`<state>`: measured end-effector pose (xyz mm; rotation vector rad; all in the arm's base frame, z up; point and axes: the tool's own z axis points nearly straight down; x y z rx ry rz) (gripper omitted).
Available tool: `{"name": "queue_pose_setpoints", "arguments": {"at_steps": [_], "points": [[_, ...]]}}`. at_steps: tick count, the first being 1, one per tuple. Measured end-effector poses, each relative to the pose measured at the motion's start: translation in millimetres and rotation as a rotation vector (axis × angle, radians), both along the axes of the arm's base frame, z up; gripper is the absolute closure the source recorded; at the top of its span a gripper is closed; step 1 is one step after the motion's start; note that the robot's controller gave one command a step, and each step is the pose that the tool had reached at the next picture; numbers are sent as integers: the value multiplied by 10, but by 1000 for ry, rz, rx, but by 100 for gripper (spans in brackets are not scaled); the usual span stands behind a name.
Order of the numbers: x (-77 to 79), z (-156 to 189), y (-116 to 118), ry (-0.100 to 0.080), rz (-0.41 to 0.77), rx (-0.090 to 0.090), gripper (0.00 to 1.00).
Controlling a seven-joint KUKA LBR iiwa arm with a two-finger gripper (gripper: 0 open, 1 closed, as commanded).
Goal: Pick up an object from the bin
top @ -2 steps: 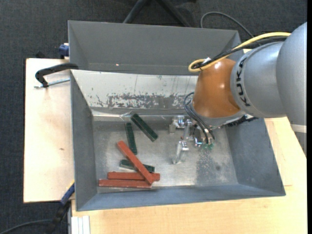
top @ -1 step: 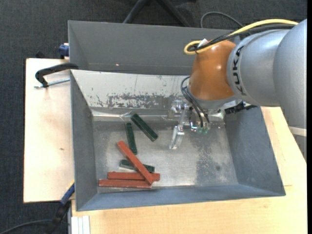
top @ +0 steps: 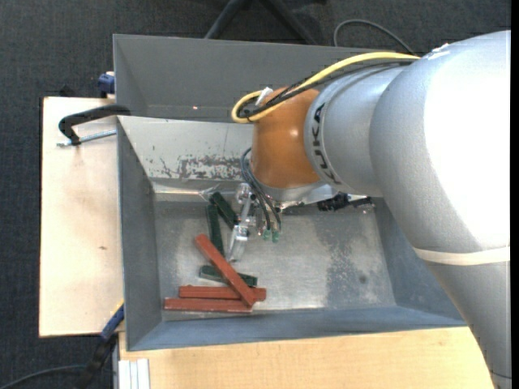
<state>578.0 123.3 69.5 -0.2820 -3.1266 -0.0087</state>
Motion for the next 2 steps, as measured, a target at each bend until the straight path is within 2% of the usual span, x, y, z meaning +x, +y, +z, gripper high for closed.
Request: {"name": "queue_pose_setpoints", "arguments": {"at_steps": [1,2], "points": [[19,16,-59,-3,-5,-5,100],[-357,1058,-238,-13,49,-4,100]]}}
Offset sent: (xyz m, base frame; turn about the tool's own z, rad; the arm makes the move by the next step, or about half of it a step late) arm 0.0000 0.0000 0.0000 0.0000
